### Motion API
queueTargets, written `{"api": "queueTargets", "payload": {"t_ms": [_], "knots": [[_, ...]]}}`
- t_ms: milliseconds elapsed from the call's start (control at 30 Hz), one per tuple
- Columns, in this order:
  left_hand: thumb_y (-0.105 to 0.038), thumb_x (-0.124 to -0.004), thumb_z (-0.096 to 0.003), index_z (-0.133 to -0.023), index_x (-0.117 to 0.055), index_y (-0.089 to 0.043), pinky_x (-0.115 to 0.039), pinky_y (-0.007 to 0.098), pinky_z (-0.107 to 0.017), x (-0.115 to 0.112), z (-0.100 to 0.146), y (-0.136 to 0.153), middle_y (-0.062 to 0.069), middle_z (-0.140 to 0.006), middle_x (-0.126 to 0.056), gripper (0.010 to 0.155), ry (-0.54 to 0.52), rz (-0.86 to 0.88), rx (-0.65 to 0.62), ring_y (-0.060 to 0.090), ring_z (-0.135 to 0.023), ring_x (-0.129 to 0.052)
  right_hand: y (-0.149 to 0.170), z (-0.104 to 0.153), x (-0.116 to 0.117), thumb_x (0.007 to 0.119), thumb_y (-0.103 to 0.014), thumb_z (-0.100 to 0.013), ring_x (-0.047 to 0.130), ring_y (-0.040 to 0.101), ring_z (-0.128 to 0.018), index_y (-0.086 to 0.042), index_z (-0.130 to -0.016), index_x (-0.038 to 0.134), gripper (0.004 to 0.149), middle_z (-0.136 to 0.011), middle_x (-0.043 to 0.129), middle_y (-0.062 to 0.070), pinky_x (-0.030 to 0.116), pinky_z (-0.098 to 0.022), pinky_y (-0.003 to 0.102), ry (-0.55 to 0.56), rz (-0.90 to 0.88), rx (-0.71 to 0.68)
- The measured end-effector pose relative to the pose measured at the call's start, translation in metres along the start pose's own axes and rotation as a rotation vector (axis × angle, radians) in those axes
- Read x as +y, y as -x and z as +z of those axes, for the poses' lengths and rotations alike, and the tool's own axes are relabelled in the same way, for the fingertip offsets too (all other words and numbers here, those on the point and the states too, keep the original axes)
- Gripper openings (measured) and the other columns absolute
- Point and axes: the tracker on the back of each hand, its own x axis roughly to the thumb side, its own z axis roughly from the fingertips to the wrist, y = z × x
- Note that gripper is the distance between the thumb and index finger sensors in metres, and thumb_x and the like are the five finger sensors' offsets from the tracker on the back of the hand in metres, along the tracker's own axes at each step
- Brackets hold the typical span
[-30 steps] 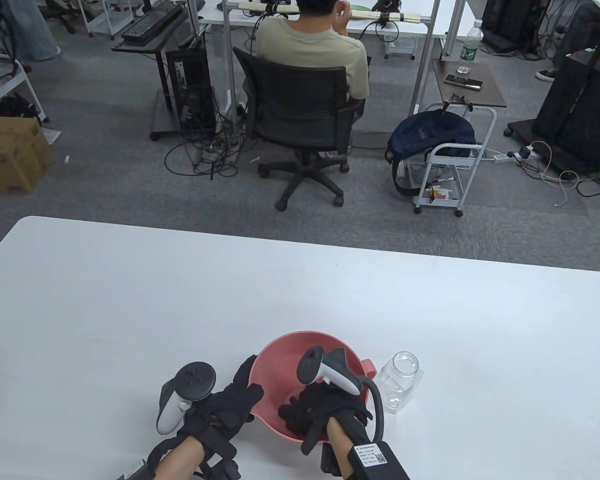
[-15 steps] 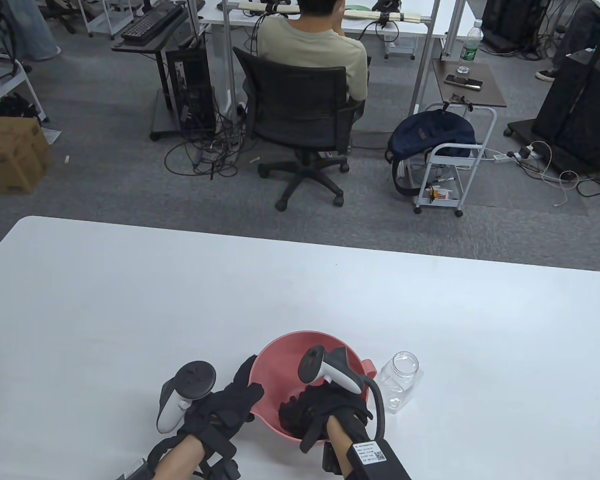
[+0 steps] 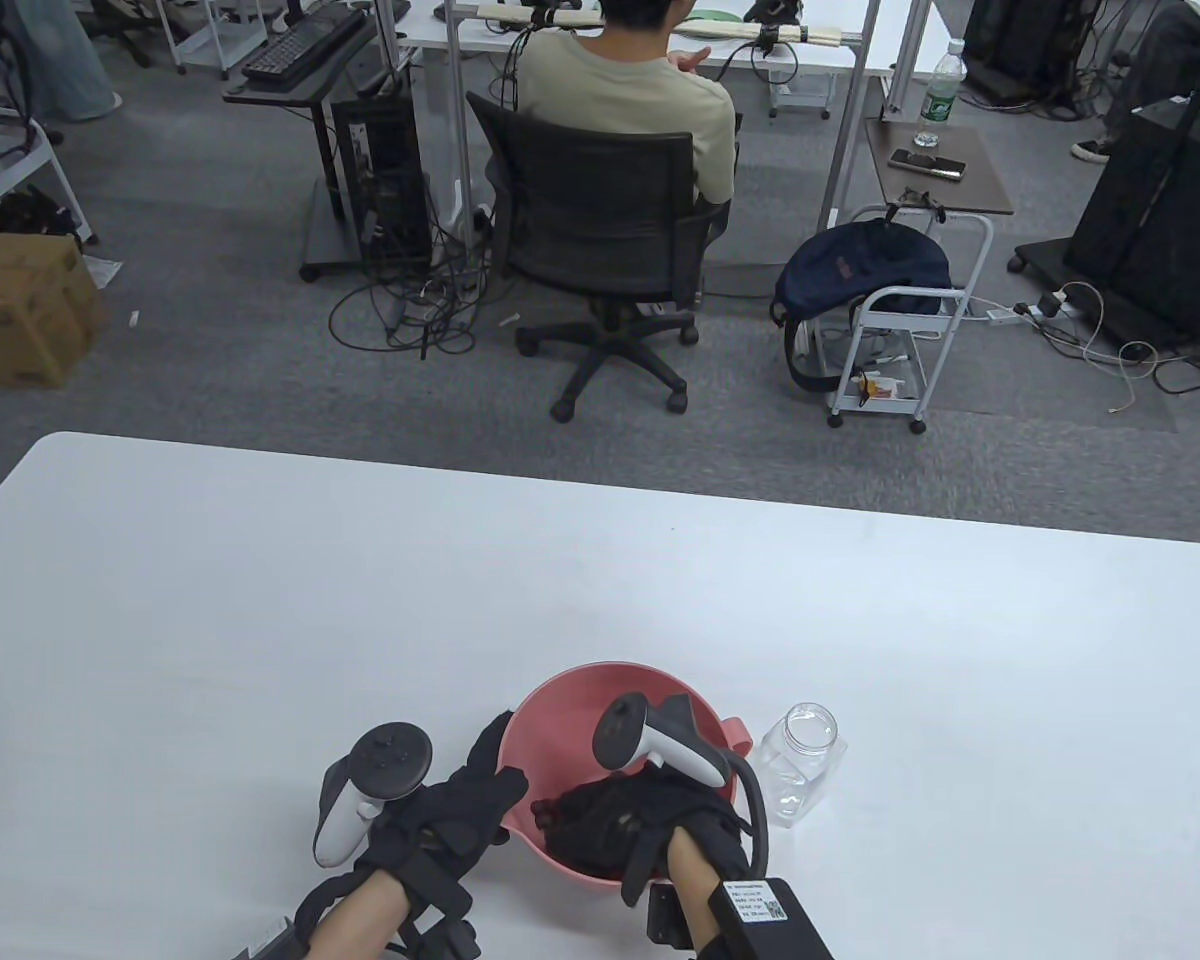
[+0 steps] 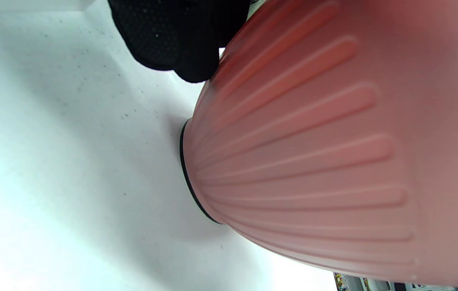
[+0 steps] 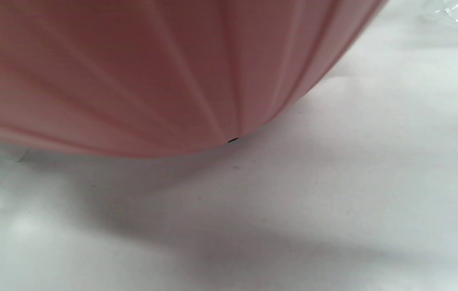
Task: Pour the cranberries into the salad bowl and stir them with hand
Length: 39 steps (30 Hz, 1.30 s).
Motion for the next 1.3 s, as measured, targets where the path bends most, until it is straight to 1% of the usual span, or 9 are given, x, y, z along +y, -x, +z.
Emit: {"api": "queueTargets", "payload": {"t_ms": [167, 400, 533, 700, 800, 867, 933, 1067, 1300], "knots": [[-0.066, -0.050, -0.0615, -0.117, -0.013, -0.033, -0.069, 0.044, -0.074, -0.0001, -0.0001, 0.0002, 0.015, -0.124, -0.045, 0.074, 0.002, -0.002, -0.002, 0.036, -0.102, -0.072, 0.0005, -0.0004, 0.0005, 0.071, -0.088, -0.032, 0.082, -0.017, -0.104, -0.070, -0.099, 0.052, 0.072, -0.109, 0.077, -0.046, 0.086, -0.074, 0.026, 0.009, -0.015, -0.016], [-0.067, -0.050, -0.0613, -0.117, -0.012, -0.033, -0.069, 0.044, -0.074, -0.0003, -0.0001, 0.0003, 0.015, -0.124, -0.045, 0.075, 0.003, -0.001, -0.003, 0.037, -0.102, -0.072, 0.0013, 0.0001, 0.0011, 0.071, -0.087, -0.034, 0.060, -0.010, -0.115, -0.070, -0.101, 0.045, 0.074, -0.118, 0.057, -0.045, 0.075, -0.082, 0.034, 0.017, -0.023, -0.022], [-0.067, -0.050, -0.0612, -0.117, -0.012, -0.034, -0.069, 0.044, -0.074, -0.0004, -0.0007, 0.0008, 0.015, -0.124, -0.045, 0.075, 0.004, -0.006, -0.007, 0.037, -0.102, -0.072, 0.0019, 0.0007, 0.0024, 0.070, -0.087, -0.036, 0.051, -0.001, -0.118, -0.071, -0.102, 0.045, 0.072, -0.122, 0.043, -0.039, 0.072, -0.082, 0.037, 0.019, -0.015, -0.007], [-0.067, -0.050, -0.0612, -0.117, -0.013, -0.034, -0.069, 0.044, -0.074, -0.0003, -0.0014, 0.0023, 0.014, -0.124, -0.045, 0.075, 0.009, 0.003, -0.004, 0.037, -0.102, -0.072, 0.0017, 0.0014, 0.0025, 0.066, -0.087, -0.040, 0.048, 0.012, -0.117, -0.068, -0.105, 0.038, 0.073, -0.124, 0.022, -0.023, 0.070, -0.081, 0.039, 0.017, -0.011, 0.005], [-0.067, -0.050, -0.0612, -0.117, -0.013, -0.034, -0.069, 0.044, -0.074, -0.0004, -0.0015, 0.0028, 0.014, -0.124, -0.045, 0.075, 0.008, 0.006, -0.001, 0.037, -0.102, -0.072, 0.0018, 0.0015, 0.0021, 0.064, -0.086, -0.043, 0.050, 0.023, -0.115, -0.059, -0.108, 0.034, 0.077, -0.123, 0.018, -0.015, 0.071, -0.080, 0.038, 0.016, -0.013, 0.015], [-0.067, -0.050, -0.0612, -0.117, -0.013, -0.034, -0.069, 0.044, -0.074, -0.0003, -0.0017, 0.0033, 0.014, -0.124, -0.045, 0.075, 0.012, 0.014, 0.001, 0.037, -0.102, -0.072, 0.0021, 0.0012, 0.0018, 0.062, -0.085, -0.046, 0.051, 0.026, -0.113, -0.052, -0.111, 0.030, 0.080, -0.123, 0.018, -0.001, 0.070, -0.079, 0.038, 0.009, -0.017, 0.024], [-0.067, -0.050, -0.0613, -0.117, -0.013, -0.034, -0.069, 0.044, -0.074, -0.0004, -0.0017, 0.0034, 0.014, -0.124, -0.045, 0.075, 0.011, 0.015, 0.004, 0.037, -0.102, -0.072, 0.0025, 0.0011, 0.0010, 0.061, -0.084, -0.048, 0.055, 0.029, -0.110, -0.042, -0.113, 0.029, 0.085, -0.123, 0.021, 0.006, 0.071, -0.078, 0.038, 0.008, -0.032, 0.023], [-0.067, -0.050, -0.0614, -0.117, -0.013, -0.034, -0.069, 0.044, -0.074, -0.0004, -0.0021, 0.0038, 0.015, -0.124, -0.045, 0.075, 0.015, 0.024, 0.007, 0.037, -0.102, -0.072, 0.0023, 0.0003, 0.0009, 0.061, -0.083, -0.050, 0.067, 0.029, -0.104, -0.026, -0.114, 0.031, 0.091, -0.122, 0.033, 0.011, 0.074, -0.075, 0.034, -0.014, -0.021, 0.045], [-0.067, -0.050, -0.0614, -0.117, -0.013, -0.034, -0.069, 0.044, -0.074, -0.0002, -0.0022, 0.0039, 0.015, -0.124, -0.045, 0.075, 0.014, 0.023, 0.008, 0.037, -0.102, -0.072, 0.0027, 0.0001, 0.0005, 0.061, -0.081, -0.053, 0.086, 0.020, -0.089, -0.013, -0.113, 0.036, 0.094, -0.115, 0.050, 0.020, 0.084, -0.064, 0.025, -0.025, -0.025, 0.066]]}}
